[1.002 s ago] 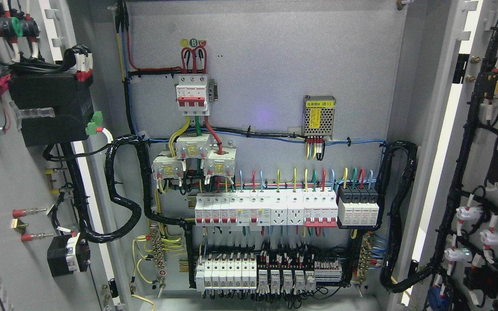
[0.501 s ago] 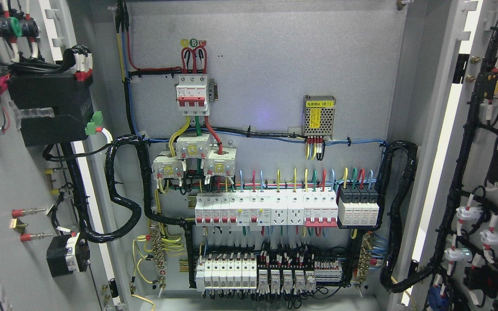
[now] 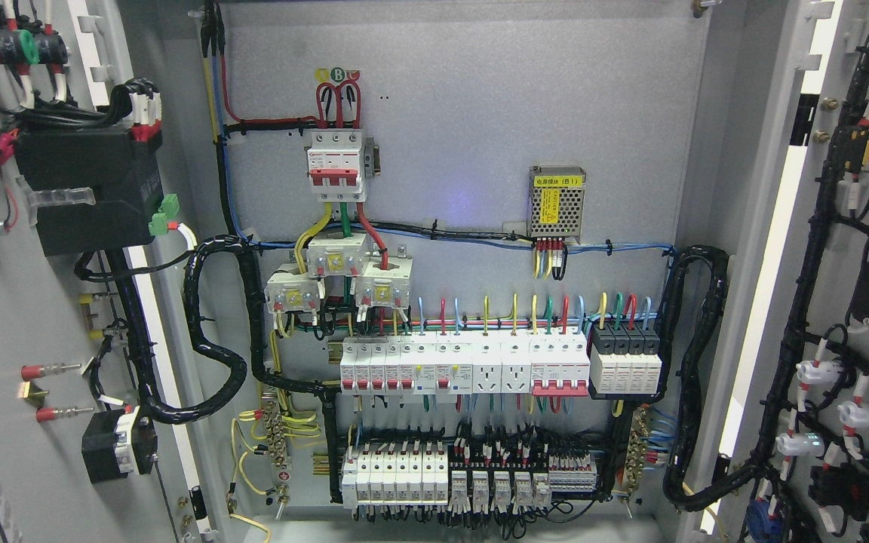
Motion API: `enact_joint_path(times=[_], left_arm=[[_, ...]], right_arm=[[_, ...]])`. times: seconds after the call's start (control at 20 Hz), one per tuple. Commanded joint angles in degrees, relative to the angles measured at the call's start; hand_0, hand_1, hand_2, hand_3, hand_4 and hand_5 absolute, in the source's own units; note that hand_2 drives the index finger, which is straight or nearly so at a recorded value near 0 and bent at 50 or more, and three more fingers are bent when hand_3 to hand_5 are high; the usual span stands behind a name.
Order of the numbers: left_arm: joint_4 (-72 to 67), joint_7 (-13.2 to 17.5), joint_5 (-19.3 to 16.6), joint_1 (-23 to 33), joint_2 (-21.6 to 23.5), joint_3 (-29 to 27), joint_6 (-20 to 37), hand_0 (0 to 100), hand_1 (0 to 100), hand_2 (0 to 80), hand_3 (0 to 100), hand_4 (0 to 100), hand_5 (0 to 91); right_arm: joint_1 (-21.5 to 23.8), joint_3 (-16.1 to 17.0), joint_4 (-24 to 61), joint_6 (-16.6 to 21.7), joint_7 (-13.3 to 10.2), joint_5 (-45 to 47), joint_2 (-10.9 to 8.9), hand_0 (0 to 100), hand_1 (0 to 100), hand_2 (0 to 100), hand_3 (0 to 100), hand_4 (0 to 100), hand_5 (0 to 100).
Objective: Open door with both hands
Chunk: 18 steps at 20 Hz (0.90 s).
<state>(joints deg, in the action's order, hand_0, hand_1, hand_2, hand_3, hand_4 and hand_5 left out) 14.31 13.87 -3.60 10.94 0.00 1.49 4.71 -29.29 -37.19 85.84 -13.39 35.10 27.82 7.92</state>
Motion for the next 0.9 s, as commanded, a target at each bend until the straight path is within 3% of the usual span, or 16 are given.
enact_joint_path(times=[0.0, 0.3, 0.45, 0.6, 0.85], left_arm=[[31.00, 0.54, -0.53, 10.93, 1.13, 4.74, -0.06, 0, 0, 0.0, 0, 0, 0.0], [52.46, 0.54, -0.09, 15.77, 3.95, 5.19, 0.03, 0, 0, 0.0, 0, 0, 0.0], [61.95, 0.63, 0.09, 17.71, 4.74, 4.76, 0.12, 0, 0, 0.0, 0, 0, 0.0], [71.00, 0.63, 1.05, 20.69, 6.23, 4.49, 0.30, 0, 0, 0.0, 0, 0, 0.0], [81.21, 0.72, 3.69, 23.95, 7.38, 3.17, 0.73, 0, 0, 0.0, 0, 0, 0.0]], right_arm=[[1.95, 2.73, -0.94, 1.16, -3.80, 0.04, -0.19, 38, 0, 0, 0, 0, 0], [5.37, 4.84, -0.85, 7.41, -13.38, -0.31, -1.07, 38, 0, 0, 0, 0, 0], [7.66, 6.51, 1.60, 7.76, -13.66, -0.23, -2.29, 38, 0, 0, 0, 0, 0], [11.26, 6.60, 5.64, 8.37, -13.83, -0.31, -5.54, 38, 0, 0, 0, 0, 0], [19.69, 7.66, 12.32, 13.82, -13.92, -0.40, -13.97, 38, 0, 0, 0, 0, 0]])
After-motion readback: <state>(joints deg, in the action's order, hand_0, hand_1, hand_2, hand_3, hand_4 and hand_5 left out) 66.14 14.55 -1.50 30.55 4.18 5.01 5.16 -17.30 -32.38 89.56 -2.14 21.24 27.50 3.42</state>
